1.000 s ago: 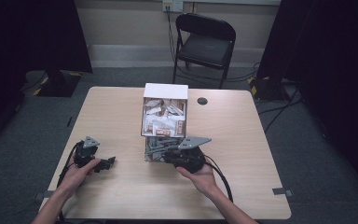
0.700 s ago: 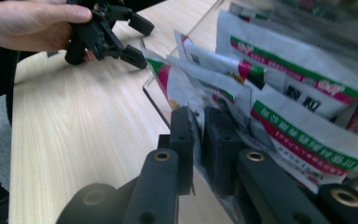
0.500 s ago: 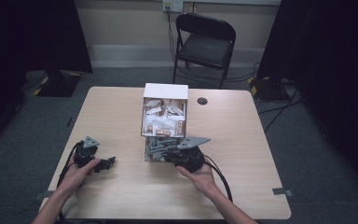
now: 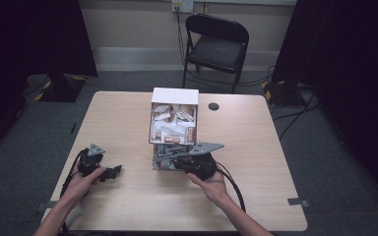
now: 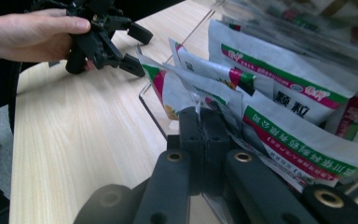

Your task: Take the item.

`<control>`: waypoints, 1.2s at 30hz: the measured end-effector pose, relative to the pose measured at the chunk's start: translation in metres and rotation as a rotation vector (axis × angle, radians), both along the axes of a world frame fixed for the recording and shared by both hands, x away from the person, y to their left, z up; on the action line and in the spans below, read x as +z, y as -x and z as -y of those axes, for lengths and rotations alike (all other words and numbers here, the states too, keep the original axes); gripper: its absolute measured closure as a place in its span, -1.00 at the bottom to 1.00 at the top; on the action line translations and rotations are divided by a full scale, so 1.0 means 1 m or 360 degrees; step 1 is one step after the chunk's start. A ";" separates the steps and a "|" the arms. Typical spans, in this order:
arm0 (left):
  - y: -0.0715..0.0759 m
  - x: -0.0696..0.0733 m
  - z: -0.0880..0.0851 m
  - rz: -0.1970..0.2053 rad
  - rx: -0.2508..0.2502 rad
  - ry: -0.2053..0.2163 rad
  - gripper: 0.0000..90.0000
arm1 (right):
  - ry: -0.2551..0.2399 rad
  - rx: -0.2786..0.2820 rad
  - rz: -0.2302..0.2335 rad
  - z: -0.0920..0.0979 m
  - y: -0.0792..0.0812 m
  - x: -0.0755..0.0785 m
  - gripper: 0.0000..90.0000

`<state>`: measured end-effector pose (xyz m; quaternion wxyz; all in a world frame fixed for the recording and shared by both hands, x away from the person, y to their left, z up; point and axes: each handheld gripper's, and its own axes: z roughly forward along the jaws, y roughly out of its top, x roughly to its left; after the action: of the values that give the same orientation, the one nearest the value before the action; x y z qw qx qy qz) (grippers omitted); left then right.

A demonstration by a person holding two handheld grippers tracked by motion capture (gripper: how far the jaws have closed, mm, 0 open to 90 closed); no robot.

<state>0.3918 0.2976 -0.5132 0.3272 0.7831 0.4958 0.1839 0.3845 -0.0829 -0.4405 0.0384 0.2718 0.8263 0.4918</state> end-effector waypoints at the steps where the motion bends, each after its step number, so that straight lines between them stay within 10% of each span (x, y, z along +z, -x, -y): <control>1: 0.000 0.000 0.000 0.0000 0.0001 0.0000 -1.00 | -0.0014 0.0002 -0.0004 0.000 0.000 0.001 1.00; 36: 0.000 0.000 0.000 0.0001 0.0000 0.0000 -1.00 | -0.0140 -0.0035 0.0067 0.016 0.008 0.026 1.00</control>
<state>0.3918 0.2976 -0.5132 0.3274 0.7830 0.4958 0.1841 0.3768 -0.0993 -0.4146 0.0494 0.2719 0.7999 0.5327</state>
